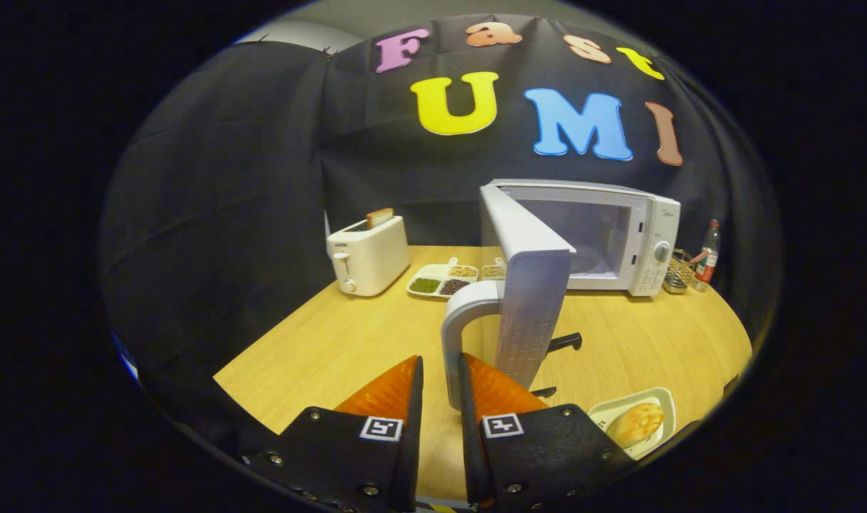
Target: Open the microwave, put the food inside, and close the microwave door.
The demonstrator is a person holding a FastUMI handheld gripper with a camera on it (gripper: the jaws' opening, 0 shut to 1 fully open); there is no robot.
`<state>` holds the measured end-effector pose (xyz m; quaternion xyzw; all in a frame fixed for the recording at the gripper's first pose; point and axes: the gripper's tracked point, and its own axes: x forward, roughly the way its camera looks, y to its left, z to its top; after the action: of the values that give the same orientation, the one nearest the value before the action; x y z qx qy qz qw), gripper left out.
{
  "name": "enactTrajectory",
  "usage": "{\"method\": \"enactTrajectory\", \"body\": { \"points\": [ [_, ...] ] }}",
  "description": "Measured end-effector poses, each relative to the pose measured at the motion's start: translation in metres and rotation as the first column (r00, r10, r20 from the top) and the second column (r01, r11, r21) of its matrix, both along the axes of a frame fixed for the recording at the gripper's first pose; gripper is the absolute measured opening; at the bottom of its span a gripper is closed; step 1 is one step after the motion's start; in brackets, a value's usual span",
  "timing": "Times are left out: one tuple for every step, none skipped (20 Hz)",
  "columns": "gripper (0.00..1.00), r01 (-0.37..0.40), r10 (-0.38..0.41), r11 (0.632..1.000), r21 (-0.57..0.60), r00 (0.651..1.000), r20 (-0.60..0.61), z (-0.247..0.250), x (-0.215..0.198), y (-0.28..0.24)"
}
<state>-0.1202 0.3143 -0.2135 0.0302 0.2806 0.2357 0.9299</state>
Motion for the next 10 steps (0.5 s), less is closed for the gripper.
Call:
{"method": "enactTrajectory", "body": {
  "points": [
    [0.27,-0.062,0.062,0.997,0.034,0.998,-0.003,0.004,-0.007,0.013],
    [0.27,-0.11,0.11,0.992,0.058,0.994,0.004,0.011,-0.012,0.022],
    [0.29,-0.165,0.165,0.983,0.086,0.986,0.009,0.019,-0.018,0.028],
    [0.33,-0.21,0.209,0.971,0.111,0.978,0.018,0.03,-0.024,0.032],
    [0.45,-0.243,0.238,0.961,0.131,0.97,0.05,0.043,-0.027,0.031],
    [0.55,-0.262,0.252,0.955,0.141,0.964,0.088,0.06,-0.028,0.025],
    [0.76,-0.279,0.261,0.949,0.151,0.957,0.126,0.078,-0.028,0.018],
    [0.85,-0.286,0.26,0.946,0.152,0.951,0.168,0.091,-0.027,0.009],
    [0.97,-0.279,0.247,0.95,0.142,0.946,0.207,0.102,-0.023,-0.003],
    [0.98,-0.258,0.222,0.958,0.126,0.944,0.243,0.112,-0.015,-0.018]
  ]
}}
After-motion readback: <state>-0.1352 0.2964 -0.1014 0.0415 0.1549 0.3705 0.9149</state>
